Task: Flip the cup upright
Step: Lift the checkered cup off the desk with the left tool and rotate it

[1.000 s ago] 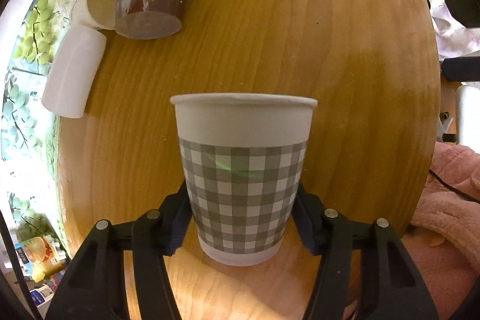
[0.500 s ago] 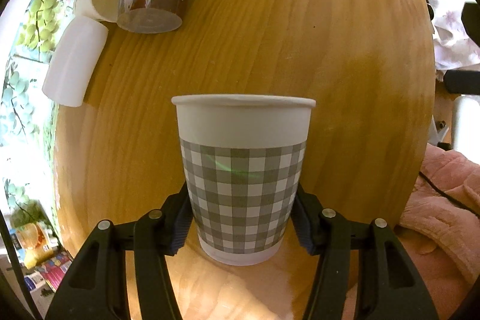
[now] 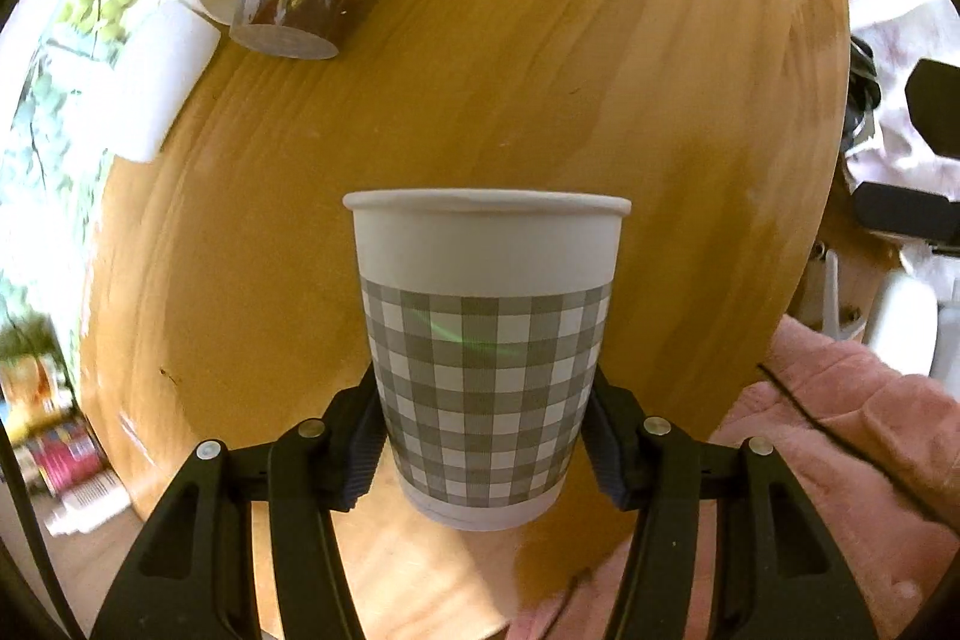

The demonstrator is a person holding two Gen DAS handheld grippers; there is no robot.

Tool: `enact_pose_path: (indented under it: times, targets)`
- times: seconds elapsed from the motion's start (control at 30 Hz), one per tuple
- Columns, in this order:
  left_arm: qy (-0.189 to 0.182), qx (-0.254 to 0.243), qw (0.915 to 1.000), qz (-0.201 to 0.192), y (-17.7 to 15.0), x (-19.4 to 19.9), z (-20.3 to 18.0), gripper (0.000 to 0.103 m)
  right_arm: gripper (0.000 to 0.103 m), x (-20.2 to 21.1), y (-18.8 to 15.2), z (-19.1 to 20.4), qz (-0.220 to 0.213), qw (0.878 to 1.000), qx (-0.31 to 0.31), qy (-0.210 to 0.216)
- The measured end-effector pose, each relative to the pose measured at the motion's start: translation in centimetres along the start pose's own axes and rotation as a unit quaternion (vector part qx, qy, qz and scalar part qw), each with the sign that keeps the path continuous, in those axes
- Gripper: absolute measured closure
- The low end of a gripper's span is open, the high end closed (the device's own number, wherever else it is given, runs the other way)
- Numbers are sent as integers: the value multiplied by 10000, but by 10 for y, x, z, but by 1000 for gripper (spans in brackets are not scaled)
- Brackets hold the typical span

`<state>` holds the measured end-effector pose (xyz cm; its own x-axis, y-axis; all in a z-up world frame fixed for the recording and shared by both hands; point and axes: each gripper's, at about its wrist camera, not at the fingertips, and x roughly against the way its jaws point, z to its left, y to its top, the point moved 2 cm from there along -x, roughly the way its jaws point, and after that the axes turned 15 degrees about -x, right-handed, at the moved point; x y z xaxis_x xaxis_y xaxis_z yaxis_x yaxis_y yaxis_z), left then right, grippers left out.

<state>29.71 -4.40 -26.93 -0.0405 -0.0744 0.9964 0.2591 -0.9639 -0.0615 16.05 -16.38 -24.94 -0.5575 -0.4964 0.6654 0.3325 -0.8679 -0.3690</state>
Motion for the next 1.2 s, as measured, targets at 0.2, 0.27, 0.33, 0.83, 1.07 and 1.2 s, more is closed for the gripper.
enact_pose_path:
  times: [0.2, 0.27, 0.33, 0.83, 1.07, 1.2]
  targets:
    - [-252, 593, 9979, 24, 16, 3, -11, 43, 18, 16, 18, 4, 260, 9992, 279, -89]
    - [-272, 763, 9967, 54, 23, 3, -15, 43, 18, 24, 26, 5, 339, 9986, 387, -144]
    - [-370, 966, 9946, 56, 29, 4, -19, 43, 18, 32, 33, 5, 391, 9979, 475, -207]
    - [-827, 2523, 9640, -149, 57, 13, -60, 43, 18, 70, 89, 16, 805, 9865, 1245, -698]
    - [-1000, 3404, 9348, -168, 52, 4, -60, 43, 18, 74, 110, 27, 985, 9766, 1670, -933]
    - [-1143, 3889, 9138, -255, 44, 2, -58, 42, 18, 73, 118, 34, 1112, 9692, 1929, -1055]
